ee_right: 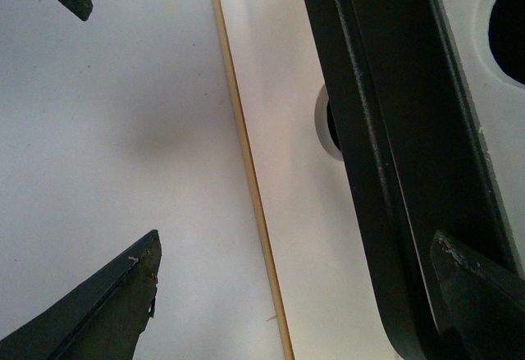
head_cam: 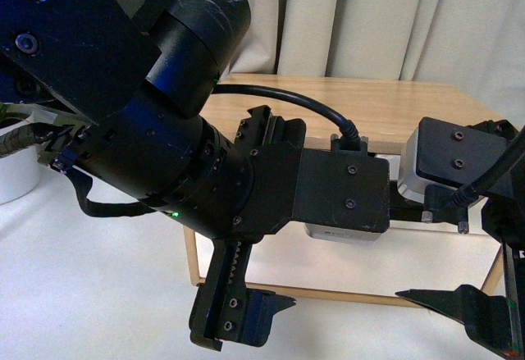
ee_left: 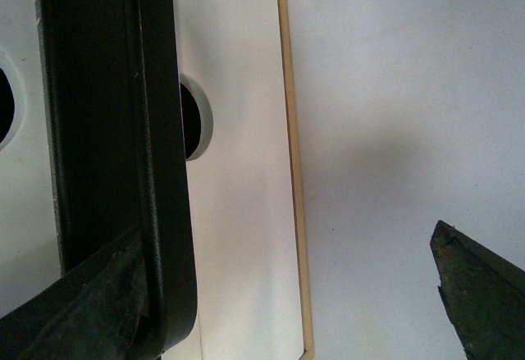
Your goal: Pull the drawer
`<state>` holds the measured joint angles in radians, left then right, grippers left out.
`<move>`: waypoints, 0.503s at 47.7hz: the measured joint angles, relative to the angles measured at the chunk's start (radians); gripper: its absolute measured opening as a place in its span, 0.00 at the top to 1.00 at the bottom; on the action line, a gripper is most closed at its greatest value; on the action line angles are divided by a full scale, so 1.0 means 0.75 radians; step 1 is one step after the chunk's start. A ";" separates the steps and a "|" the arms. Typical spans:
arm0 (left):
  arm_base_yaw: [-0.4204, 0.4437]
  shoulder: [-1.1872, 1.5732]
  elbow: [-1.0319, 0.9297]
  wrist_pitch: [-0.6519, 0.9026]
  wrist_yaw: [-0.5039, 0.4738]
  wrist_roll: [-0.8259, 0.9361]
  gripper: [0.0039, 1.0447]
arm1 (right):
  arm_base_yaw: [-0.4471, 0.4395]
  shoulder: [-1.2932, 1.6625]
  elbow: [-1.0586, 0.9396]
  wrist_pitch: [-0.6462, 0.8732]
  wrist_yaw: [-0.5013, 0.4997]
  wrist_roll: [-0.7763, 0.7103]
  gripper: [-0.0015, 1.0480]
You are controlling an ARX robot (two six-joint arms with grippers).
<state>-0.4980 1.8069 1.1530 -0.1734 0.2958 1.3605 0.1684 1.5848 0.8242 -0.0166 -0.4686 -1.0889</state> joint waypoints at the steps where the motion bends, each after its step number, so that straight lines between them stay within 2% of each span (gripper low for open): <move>1: -0.001 0.001 0.000 0.001 -0.002 0.000 0.06 | 0.001 0.006 0.005 -0.004 0.001 -0.003 0.09; 24: 0.011 0.011 -0.003 -0.032 -0.006 0.015 0.06 | -0.007 0.031 0.062 -0.160 -0.066 -0.082 0.09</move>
<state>-0.4896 1.8149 1.1507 -0.1970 0.2916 1.3720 0.1635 1.6081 0.8703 -0.1368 -0.5182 -1.1507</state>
